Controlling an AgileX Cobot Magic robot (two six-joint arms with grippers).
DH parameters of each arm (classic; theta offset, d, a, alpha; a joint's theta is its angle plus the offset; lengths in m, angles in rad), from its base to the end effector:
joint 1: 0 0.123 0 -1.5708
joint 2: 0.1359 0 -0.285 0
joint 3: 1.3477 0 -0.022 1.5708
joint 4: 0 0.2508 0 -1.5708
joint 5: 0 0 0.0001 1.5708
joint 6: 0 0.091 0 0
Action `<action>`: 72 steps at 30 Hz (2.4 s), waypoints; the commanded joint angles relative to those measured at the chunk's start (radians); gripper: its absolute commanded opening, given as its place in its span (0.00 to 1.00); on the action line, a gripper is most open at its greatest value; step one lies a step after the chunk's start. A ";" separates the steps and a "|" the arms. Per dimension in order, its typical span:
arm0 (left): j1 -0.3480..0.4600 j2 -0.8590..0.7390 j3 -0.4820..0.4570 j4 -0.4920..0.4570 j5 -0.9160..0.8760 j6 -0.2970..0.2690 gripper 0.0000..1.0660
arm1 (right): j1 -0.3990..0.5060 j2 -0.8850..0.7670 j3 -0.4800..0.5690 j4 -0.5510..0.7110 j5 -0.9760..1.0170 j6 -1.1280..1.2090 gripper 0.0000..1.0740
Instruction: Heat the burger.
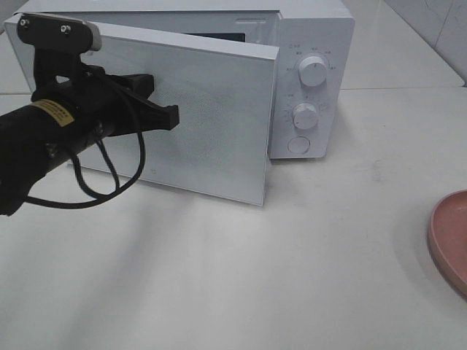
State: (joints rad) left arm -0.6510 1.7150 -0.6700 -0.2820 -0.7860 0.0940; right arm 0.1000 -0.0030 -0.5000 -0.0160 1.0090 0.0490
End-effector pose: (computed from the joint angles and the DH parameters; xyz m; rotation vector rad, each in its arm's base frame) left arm 0.2723 -0.1849 0.1873 0.3346 1.7423 -0.3767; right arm -0.0031 -0.0016 0.2815 -0.0505 1.9897 0.0773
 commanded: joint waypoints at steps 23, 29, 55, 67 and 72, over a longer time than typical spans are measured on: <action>-0.099 0.250 -0.436 -0.344 0.141 0.231 0.00 | -0.007 -0.030 0.002 0.003 -0.012 -0.010 0.71; -0.099 0.287 -0.507 -0.363 0.141 0.264 0.00 | -0.007 -0.030 0.002 0.003 -0.012 -0.010 0.71; -0.191 0.191 -0.432 -0.487 0.328 0.465 0.00 | -0.007 -0.030 0.002 0.003 -0.012 -0.010 0.71; -0.197 0.108 -0.285 -0.487 0.434 0.465 0.53 | -0.007 -0.030 0.002 0.003 -0.012 -0.010 0.71; -0.197 0.085 -0.238 -0.489 0.511 0.465 0.95 | -0.007 -0.030 0.002 0.003 -0.012 -0.010 0.71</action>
State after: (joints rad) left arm -0.8460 1.8180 -0.9130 -0.7690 -0.2900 0.5580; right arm 0.1000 -0.0030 -0.5000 -0.0150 1.0090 0.0490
